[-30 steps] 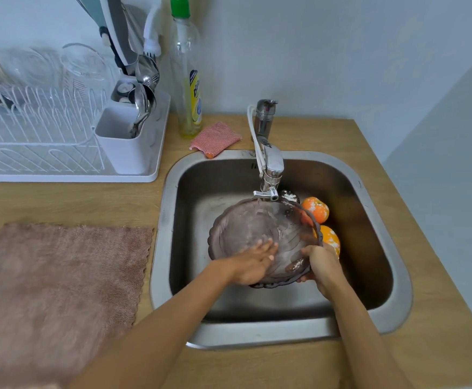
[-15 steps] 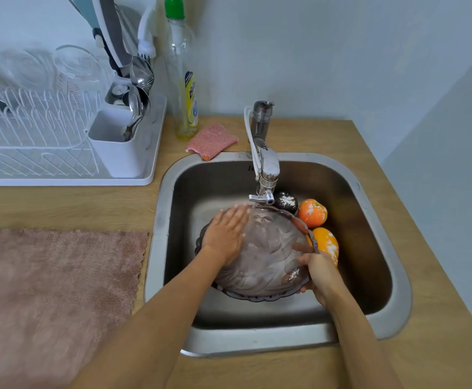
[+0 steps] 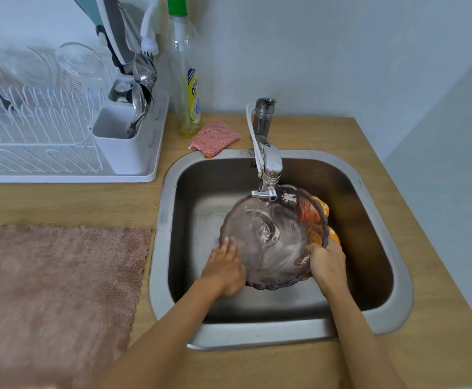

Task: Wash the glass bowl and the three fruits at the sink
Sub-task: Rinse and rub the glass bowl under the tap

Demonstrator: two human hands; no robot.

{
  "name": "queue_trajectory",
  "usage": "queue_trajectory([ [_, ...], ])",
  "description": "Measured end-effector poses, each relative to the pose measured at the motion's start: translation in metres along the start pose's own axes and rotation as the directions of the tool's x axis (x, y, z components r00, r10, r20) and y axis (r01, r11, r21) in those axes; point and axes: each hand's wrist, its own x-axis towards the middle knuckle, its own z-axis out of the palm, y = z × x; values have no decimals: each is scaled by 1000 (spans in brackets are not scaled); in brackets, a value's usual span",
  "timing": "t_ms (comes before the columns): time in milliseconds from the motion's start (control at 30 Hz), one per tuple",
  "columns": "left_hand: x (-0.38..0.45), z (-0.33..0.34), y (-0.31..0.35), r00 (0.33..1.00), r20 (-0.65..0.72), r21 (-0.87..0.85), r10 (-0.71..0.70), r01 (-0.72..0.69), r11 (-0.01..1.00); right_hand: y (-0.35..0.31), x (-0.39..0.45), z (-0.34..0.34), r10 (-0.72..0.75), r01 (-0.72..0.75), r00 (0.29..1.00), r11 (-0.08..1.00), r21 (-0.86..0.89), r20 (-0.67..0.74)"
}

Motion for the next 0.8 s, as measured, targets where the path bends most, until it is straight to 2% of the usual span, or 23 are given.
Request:
queue_trajectory([
  [67, -13, 4, 13, 986, 38, -93, 160, -156, 983, -1, -1, 1, -43, 43, 999, 999, -31, -9],
  [133, -22, 8, 23, 963, 67, -242, 260, -237, 941, -1, -3, 3, -86, 85, 996, 995, -52, -17],
  [200, -21, 5, 19, 967, 54, -223, 250, -232, 947, -2, -3, 5, -117, 115, 993, 991, -62, -28],
  [300, -9, -2, 0, 994, -57, -25, 90, -91, 996, -1, -4, 6, -155, 151, 986, 986, -67, -53],
  [333, -8, -2, 0, 994, -71, -5, 85, -85, 996, 0, -4, 6, -162, 158, 985, 985, -62, -59],
  [433, -17, 7, 18, 972, 7, -140, 234, -231, 963, 1, -2, 5, -188, 183, 979, 981, -64, -74],
  [467, -20, 9, 21, 968, 27, -176, 249, -240, 955, 0, -2, 5, -199, 193, 977, 979, -70, -77],
  [533, -14, 6, 11, 985, -14, -105, 171, -172, 980, 1, -3, 5, -223, 217, 972, 973, -75, -74],
  [633, -4, -4, -8, 987, -155, -7, -42, 41, 999, 2, -6, 6, -247, 243, 966, 968, -55, -80],
  [700, -1, -3, -8, 971, -220, -79, -92, 77, 994, 3, -7, 5, -254, 252, 962, 967, -33, -97],
  [800, 2, 2, -1, 954, -289, -269, -78, -2, 963, 4, -10, 4, -305, 302, 945, 952, -40, -122],
])
